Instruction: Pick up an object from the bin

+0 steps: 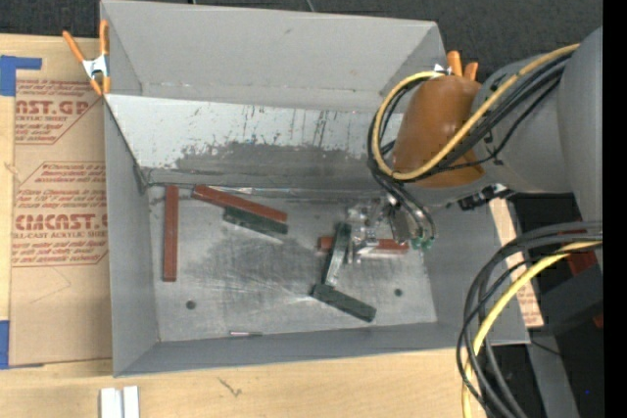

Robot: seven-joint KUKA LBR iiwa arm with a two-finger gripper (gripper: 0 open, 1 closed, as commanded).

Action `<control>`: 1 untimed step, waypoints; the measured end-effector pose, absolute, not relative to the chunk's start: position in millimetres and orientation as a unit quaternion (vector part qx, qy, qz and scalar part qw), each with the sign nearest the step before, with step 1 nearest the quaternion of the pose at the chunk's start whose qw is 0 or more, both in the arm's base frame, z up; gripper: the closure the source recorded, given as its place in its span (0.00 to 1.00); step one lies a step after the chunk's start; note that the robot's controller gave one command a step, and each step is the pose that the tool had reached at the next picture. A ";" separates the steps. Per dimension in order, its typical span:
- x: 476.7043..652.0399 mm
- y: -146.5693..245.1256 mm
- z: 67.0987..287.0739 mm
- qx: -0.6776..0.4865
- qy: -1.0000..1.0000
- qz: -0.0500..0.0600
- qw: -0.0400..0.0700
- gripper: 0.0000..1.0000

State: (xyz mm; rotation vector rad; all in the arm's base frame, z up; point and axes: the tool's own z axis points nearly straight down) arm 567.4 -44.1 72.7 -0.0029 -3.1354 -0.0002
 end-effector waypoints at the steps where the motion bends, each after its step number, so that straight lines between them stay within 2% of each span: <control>1: 567.6 -44.1 72.7 -0.001 -1.000 0.000 0.002 1.00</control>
Offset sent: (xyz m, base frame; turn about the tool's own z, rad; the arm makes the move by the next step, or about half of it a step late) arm -0.0049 0.0254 0.1487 -0.0825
